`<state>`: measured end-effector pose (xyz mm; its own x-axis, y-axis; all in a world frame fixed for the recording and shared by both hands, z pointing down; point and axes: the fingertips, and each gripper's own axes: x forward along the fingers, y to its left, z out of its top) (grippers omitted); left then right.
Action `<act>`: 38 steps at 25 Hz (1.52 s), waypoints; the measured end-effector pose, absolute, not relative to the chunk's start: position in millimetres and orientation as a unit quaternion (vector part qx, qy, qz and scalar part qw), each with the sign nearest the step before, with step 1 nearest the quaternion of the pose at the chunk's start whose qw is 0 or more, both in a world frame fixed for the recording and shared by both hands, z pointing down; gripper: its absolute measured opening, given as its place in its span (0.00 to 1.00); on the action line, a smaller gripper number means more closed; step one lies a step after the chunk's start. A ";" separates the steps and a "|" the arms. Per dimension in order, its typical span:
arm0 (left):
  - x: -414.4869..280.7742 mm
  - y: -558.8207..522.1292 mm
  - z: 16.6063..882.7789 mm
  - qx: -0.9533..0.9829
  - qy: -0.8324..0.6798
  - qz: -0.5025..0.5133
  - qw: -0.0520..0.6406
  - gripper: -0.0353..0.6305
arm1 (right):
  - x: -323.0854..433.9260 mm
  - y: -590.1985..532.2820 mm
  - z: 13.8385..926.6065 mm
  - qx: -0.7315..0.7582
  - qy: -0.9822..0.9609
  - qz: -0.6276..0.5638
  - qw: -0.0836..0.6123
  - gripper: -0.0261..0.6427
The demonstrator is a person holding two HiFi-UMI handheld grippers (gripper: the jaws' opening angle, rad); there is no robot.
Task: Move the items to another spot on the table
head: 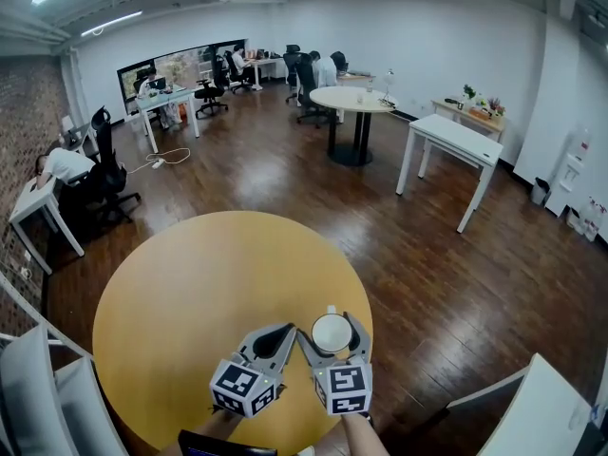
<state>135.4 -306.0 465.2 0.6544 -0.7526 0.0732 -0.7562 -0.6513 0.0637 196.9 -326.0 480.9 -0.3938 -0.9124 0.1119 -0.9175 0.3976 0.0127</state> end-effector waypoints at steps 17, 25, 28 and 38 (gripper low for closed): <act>179.9 -352.2 541.9 0.900 -0.428 0.018 0.078 0.06 | 241.3 -366.2 599.8 0.535 -0.839 0.054 0.087 0.66; 174.7 -367.3 575.0 0.894 -0.437 0.038 0.090 0.06 | 236.8 -381.1 641.7 0.532 -0.838 0.077 0.092 0.66; 175.1 -369.6 579.4 0.894 -0.437 0.042 0.090 0.06 | 239.0 -384.0 653.1 0.535 -0.836 0.082 0.095 0.66; 179.1 -376.3 586.1 0.893 -0.437 0.050 0.094 0.06 | 243.3 -384.4 675.2 0.535 -0.835 0.094 0.088 0.66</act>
